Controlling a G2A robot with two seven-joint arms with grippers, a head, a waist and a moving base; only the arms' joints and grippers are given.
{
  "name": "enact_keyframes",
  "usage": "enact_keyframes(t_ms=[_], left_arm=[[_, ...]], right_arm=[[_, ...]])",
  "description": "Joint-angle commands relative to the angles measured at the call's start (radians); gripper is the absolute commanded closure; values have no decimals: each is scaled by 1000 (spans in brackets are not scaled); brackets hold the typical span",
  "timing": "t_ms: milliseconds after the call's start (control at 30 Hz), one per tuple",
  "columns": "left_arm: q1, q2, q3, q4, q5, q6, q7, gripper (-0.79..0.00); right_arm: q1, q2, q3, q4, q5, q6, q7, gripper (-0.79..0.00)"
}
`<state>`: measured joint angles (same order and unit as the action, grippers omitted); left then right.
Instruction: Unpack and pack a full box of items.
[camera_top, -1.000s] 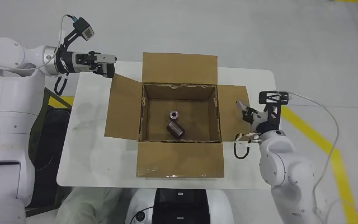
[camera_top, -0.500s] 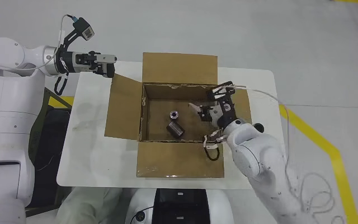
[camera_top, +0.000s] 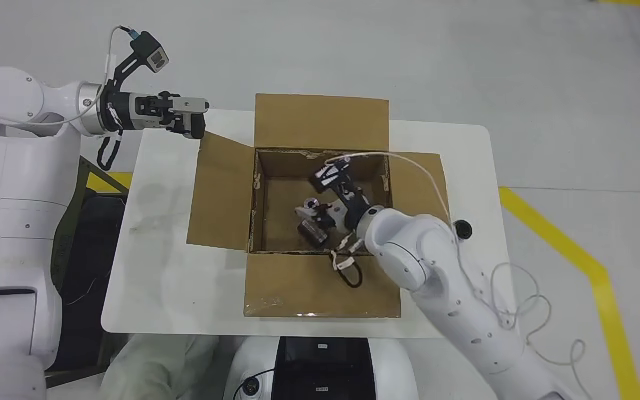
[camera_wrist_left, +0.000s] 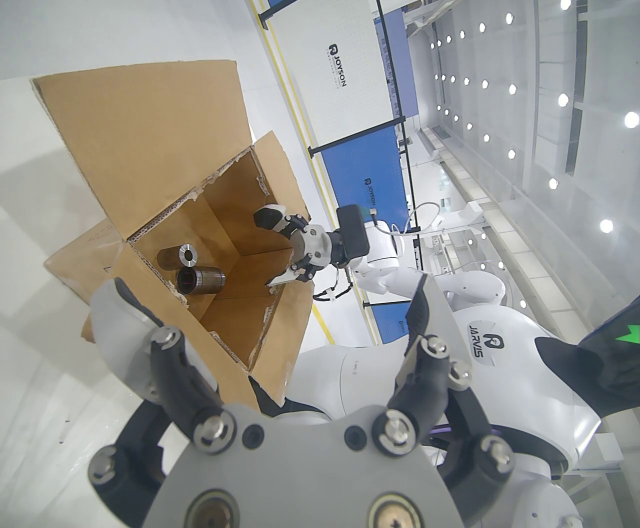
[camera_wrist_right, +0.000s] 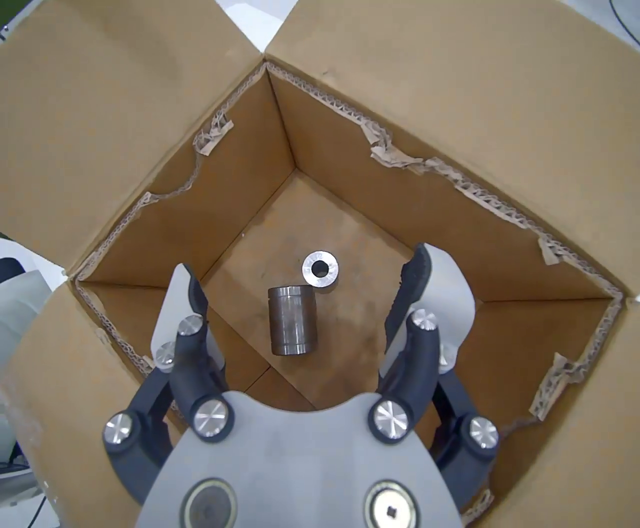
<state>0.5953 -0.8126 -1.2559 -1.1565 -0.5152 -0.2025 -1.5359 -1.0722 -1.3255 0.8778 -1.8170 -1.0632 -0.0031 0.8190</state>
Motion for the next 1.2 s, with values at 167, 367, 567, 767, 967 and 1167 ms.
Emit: enact_keyframes(t_ms=[167, 367, 567, 767, 967, 1167], left_arm=[[0, 0, 0, 0, 0, 0, 0, -785], [0, 0, 0, 0, 0, 0, 0, -785], [0, 0, 0, 0, 0, 0, 0, -785], [0, 0, 0, 0, 0, 0, 0, -785], [0, 0, 0, 0, 0, 0, 0, -785], [0, 0, 0, 0, 0, 0, 0, -785]], right_arm=[[51, -13, -5, 100, 73, -20, 22, -717], [97, -28, -27, 192, 110, -13, 46, -702], [136, -44, -57, 278, 124, 4, 54, -680], [171, -64, -82, 344, 159, 28, 53, -631], [200, -85, -115, 397, 187, 46, 51, -560], [219, -102, -143, 441, 186, 67, 45, -570]])
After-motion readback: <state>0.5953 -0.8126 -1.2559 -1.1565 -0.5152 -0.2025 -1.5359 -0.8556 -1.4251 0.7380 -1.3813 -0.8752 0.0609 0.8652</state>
